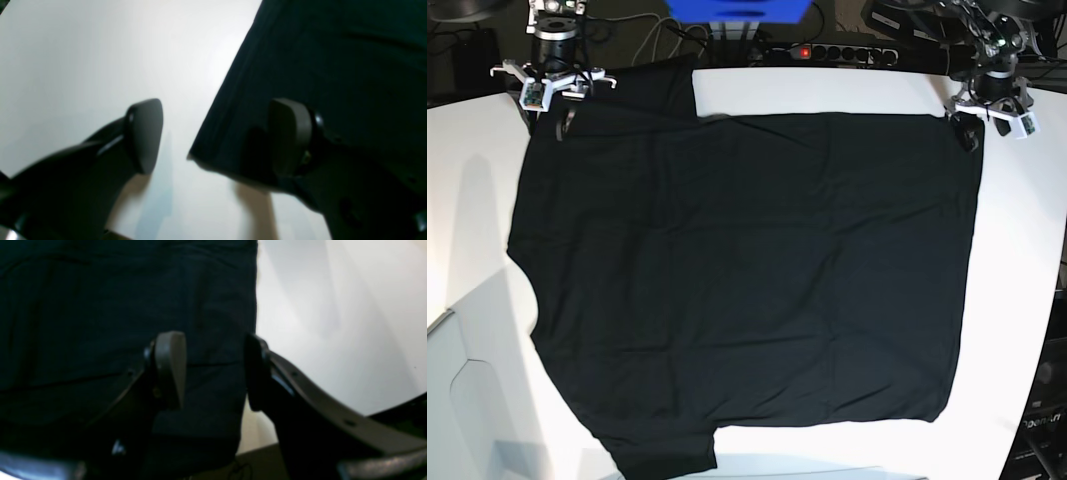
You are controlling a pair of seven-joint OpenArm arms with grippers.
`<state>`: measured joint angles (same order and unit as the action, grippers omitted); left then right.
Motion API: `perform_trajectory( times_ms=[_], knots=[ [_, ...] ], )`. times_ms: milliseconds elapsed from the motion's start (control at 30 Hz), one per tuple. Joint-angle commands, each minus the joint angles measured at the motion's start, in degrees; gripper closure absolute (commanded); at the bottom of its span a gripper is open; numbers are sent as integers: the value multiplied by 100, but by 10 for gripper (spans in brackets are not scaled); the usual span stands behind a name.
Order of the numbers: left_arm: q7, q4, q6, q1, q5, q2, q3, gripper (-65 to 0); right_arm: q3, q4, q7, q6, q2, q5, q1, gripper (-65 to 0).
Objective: Fold the T-shirt properly
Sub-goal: 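Close both grippers on the shirt's shoulder corners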
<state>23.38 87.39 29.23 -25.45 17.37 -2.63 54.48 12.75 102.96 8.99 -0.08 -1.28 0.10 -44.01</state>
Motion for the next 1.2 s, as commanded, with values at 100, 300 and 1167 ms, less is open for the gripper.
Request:
perform_trajectory(
  times_ms=[100,300,1167],
  knots=[
    [-118,82,52,-79,52,-49,25,-410,39,82,169,38,9,30,-69,-287],
    [-118,-208,52,-79,52,-58,25,-390,39,82,169,38,9,30,-61,-287],
    [-109,-498,694,-114,44,-75,-178,-1,795,30,134,56,-263,30,-149,-289]
  ],
)
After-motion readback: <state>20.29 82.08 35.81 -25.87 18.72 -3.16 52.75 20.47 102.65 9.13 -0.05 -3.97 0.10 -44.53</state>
